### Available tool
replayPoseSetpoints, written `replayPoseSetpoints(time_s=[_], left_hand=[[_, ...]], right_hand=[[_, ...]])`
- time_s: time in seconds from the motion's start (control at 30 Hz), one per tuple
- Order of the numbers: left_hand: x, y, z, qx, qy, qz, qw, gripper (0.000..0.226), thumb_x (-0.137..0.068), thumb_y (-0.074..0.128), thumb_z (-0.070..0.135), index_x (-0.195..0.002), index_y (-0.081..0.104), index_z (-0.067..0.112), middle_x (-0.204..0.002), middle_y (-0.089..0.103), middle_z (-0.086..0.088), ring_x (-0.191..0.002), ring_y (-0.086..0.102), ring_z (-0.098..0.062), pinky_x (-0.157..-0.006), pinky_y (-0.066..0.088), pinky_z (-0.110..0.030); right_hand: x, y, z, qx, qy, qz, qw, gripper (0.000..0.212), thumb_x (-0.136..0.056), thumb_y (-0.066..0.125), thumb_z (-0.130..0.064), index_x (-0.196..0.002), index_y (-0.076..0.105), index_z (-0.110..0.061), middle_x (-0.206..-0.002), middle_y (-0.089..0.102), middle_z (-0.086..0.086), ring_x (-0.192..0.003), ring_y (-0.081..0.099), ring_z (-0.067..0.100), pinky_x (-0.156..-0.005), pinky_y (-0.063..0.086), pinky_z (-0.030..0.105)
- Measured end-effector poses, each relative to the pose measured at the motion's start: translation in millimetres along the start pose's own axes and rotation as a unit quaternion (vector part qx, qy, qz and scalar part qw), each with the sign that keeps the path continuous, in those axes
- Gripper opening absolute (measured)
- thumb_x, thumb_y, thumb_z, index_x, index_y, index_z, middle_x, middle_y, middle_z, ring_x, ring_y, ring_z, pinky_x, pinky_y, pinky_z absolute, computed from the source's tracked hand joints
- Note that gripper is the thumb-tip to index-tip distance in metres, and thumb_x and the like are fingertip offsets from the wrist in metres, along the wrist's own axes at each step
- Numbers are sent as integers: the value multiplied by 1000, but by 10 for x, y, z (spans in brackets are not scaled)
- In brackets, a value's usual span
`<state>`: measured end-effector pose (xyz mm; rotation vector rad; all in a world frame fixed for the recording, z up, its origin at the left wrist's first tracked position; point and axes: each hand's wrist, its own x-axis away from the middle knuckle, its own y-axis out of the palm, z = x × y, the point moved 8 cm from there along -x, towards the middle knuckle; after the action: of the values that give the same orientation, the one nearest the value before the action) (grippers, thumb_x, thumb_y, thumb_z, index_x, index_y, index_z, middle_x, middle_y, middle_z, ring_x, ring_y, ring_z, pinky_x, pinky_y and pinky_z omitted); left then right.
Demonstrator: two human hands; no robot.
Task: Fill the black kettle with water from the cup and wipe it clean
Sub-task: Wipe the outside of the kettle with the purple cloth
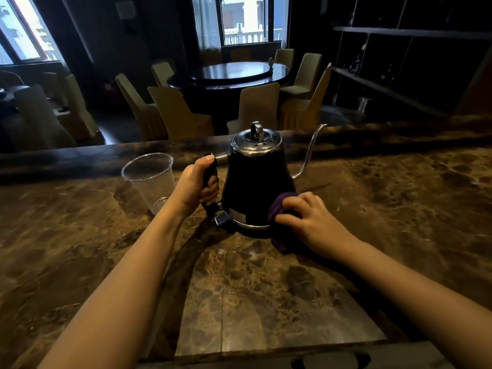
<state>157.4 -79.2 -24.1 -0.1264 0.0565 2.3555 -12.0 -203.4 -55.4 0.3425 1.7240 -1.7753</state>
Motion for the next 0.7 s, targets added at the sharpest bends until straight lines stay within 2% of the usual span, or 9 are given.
replayPoseSetpoints(time_s=[0.1, 0.17, 0.27, 0.37, 0.43, 0.5, 0.6, 0.67, 0.7], left_hand=[[30, -12, 40, -19, 17, 77, 997, 45, -82, 46, 48, -53, 49, 14, -34, 39, 5, -30, 34, -11, -38, 31, -20], [66, -32, 148, -79, 50, 155, 983, 31, -92, 41, 35, -72, 55, 14, -55, 51, 3, -48, 49, -10, -50, 42, -25], [60, -83, 489, -211, 118, 265, 933, 18, -91, 43, 25, -91, 57, 13, -74, 54, 7, -69, 58, -9, -59, 48, -22], [-166, 53, 676, -399, 77, 273, 872, 39, -91, 38, 38, -73, 58, 10, -63, 51, 4, -60, 48, -14, -57, 38, -32], [-276, 101, 699, -461, 60, 285, 838, 54, -91, 34, 43, -54, 55, 9, -56, 50, -2, -55, 47, -21, -58, 35, -32], [-334, 86, 703, -454, 77, 293, 838, 53, -89, 36, 36, -45, 48, 10, -49, 46, -4, -51, 44, -24, -56, 34, -32], [-446, 6, 670, -420, 105, 249, 866, 46, -85, 41, 29, -45, 45, 6, -48, 43, -10, -49, 39, -24, -55, 32, -35], [-511, -47, 662, -395, 114, 215, 886, 42, -82, 44, 27, -48, 50, 3, -51, 47, -15, -52, 42, -26, -57, 34, -35], [-538, -72, 653, -386, 116, 204, 892, 41, -82, 46, 26, -47, 49, 4, -47, 47, -10, -52, 42, -25, -57, 34, -33]], right_hand=[[95, 9, 94, 0, 47, -45, 998, 40, -78, 59, -24, -116, 47, -25, -119, 37, -1, -102, 37, 23, -81, 46, 44], [129, -66, 206, -67, 143, -17, 987, 38, -80, 61, -19, -115, 49, -23, -119, 43, 2, -102, 39, 24, -86, 46, 44], [215, -141, 421, -154, 292, 55, 942, 32, -83, 56, -16, -116, 51, -15, -116, 50, 13, -104, 45, 29, -94, 39, 39], [316, -117, 585, -189, 414, 79, 887, 30, -87, 55, -16, -116, 51, -10, -115, 53, 18, -108, 47, 34, -95, 36, 39], [337, -95, 554, -180, 430, 66, 882, 30, -87, 55, -18, -116, 51, -11, -115, 54, 16, -107, 46, 34, -94, 35, 38], [333, -122, 446, -155, 398, 50, 903, 33, -86, 56, -18, -118, 51, -12, -115, 55, 15, -105, 46, 33, -93, 36, 36], [398, -158, 377, -118, 358, 26, 926, 34, -86, 56, -17, -120, 51, -10, -115, 54, 14, -106, 46, 30, -93, 41, 37], [470, -229, 427, -122, 380, 59, 915, 32, -86, 56, -13, -117, 52, -7, -114, 55, 15, -107, 48, 30, -93, 38, 30], [497, -292, 457, -138, 404, 92, 899, 30, -85, 56, -10, -115, 53, -6, -112, 55, 16, -105, 50, 31, -90, 35, 24]])
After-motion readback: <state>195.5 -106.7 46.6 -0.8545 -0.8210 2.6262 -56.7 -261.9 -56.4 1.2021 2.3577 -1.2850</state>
